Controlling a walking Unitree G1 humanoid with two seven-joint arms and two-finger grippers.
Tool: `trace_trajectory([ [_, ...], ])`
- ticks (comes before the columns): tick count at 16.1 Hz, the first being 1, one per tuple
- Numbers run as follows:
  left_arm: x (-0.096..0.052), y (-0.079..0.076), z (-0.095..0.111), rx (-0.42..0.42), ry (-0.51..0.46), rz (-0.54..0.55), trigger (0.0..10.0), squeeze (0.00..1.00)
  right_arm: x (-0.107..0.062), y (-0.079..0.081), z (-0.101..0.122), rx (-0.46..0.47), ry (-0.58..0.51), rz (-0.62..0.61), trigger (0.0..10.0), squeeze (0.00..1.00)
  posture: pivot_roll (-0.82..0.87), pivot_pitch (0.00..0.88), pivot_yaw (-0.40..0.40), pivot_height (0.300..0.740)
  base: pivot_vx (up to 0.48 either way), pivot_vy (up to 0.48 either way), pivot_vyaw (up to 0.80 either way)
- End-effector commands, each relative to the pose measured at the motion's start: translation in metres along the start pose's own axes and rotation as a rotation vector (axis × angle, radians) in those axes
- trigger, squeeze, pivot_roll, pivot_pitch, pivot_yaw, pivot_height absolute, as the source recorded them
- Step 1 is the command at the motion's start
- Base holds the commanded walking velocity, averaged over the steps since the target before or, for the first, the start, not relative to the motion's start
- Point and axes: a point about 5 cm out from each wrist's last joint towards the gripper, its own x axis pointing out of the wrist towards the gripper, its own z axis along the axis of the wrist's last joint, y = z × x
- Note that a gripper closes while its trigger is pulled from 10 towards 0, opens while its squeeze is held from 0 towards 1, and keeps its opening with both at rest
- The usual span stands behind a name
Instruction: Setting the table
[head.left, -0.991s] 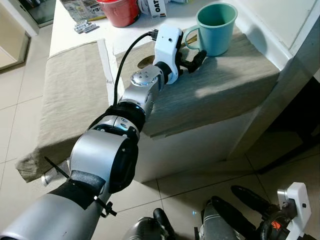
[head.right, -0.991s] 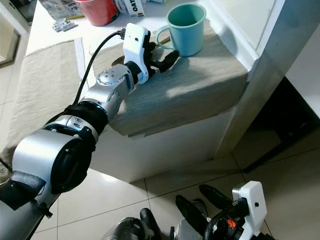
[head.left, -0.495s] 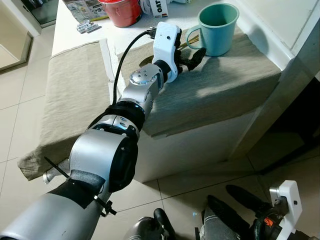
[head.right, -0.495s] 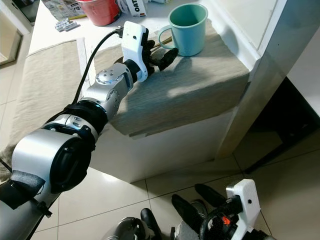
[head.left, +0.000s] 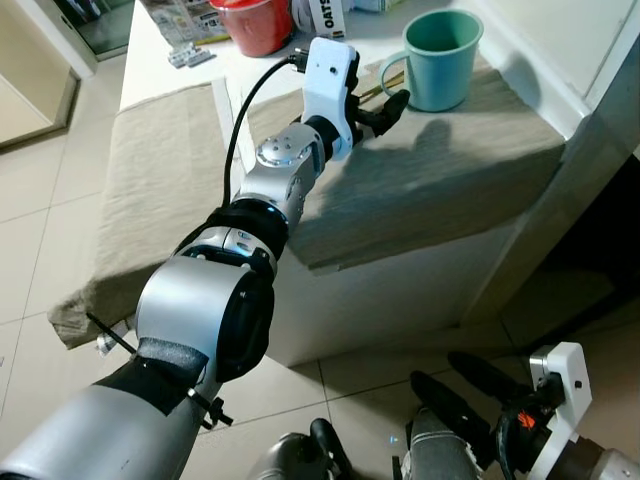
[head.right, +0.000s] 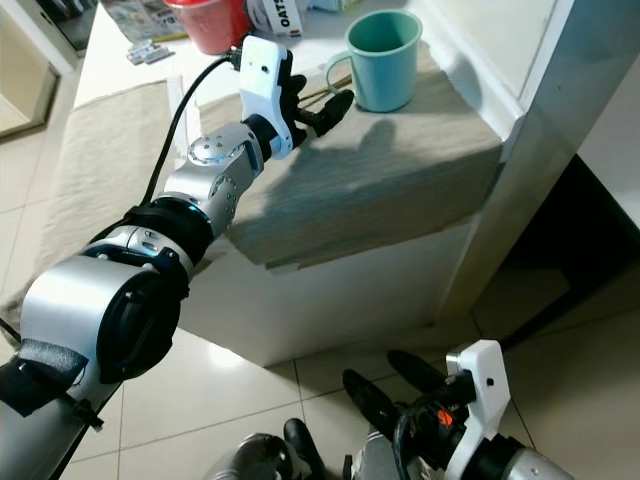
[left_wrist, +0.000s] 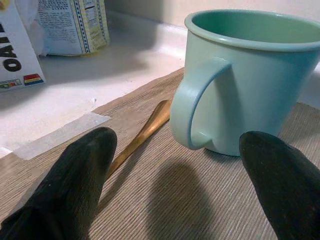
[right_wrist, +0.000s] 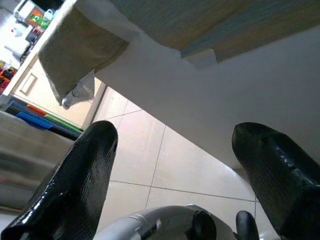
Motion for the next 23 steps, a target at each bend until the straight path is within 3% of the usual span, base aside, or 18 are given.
trace_trajectory([
  [1,0.0,0.003,0.005,-0.004,-0.013,0.011,10.0,0.0,0.002,0.004,-0.004,0.008,0.004,0.01,10.0,0.0,-0.53,0.173,0.238,0.74,0.0,0.0,0.0],
  [5,-0.004,0.013,0.007,0.062,-0.003,0.033,10.0,0.0,0.017,-0.011,0.002,-0.056,-0.043,-0.076,10.0,0.0,-0.49,0.143,0.22,0.74,0.0,0.0,0.0],
  [8,-0.017,0.038,0.016,0.109,-0.027,0.068,10.0,0.0,0.048,-0.036,0.012,-0.156,-0.128,-0.246,10.0,0.0,-0.42,0.096,0.211,0.74,0.0,0.0,0.0],
  [13,-0.046,0.075,0.023,0.169,-0.102,0.136,10.0,0.0,0.083,-0.037,0.027,-0.233,-0.266,-0.267,10.0,0.0,-0.32,0.031,0.198,0.74,0.0,0.0,0.0],
  [14,-0.065,0.087,0.018,0.177,-0.125,0.189,10.0,0.0,0.093,-0.034,0.035,-0.264,-0.308,-0.257,10.0,0.0,-0.29,0.011,0.199,0.74,0.0,0.0,0.0],
  [15,-0.072,0.091,0.015,0.185,-0.128,0.207,10.0,0.0,0.096,-0.033,0.036,-0.27,-0.319,-0.253,10.0,0.0,-0.28,0.004,0.199,0.74,0.0,0.0,0.0],
  [17,-0.101,0.099,-0.001,0.176,-0.108,0.272,10.0,0.0,0.102,-0.032,0.038,-0.28,-0.338,-0.24,10.0,0.0,-0.26,0.0,0.198,0.74,0.0,0.0,0.0],
  [18,-0.129,0.104,-0.015,0.168,-0.068,0.325,10.0,0.0,0.106,-0.034,0.037,-0.292,-0.347,-0.244,10.0,0.0,-0.24,0.0,0.204,0.74,0.0,0.0,0.0],
  [19,-0.14,0.105,-0.018,0.17,-0.054,0.343,10.0,0.0,0.107,-0.035,0.037,-0.298,-0.351,-0.246,10.0,0.0,-0.24,0.0,0.204,0.74,0.0,0.0,0.0],
  [20,-0.165,0.108,-0.02,0.169,-0.029,0.405,10.0,0.0,0.109,-0.037,0.035,-0.306,-0.367,-0.256,10.0,0.0,-0.22,0.0,0.206,0.74,0.0,0.0,0.0],
  [21,-0.175,0.11,-0.02,0.162,-0.018,0.438,10.0,0.0,0.11,-0.037,0.034,-0.31,-0.371,-0.259,10.0,0.0,-0.22,0.0,0.206,0.74,0.0,0.0,0.0],
  [22,-0.203,0.108,-0.027,0.143,-0.008,0.534,10.0,0.0,0.112,-0.038,0.034,-0.337,-0.391,-0.277,10.0,0.0,-0.21,0.0,0.211,0.74,0.0,0.0,0.0],
  [23,-0.213,0.103,-0.032,0.131,-0.003,0.557,10.0,0.0,0.113,-0.037,0.033,-0.342,-0.405,-0.282,10.0,0.0,-0.21,0.0,0.212,0.74,0.0,0.0,0.0],
])
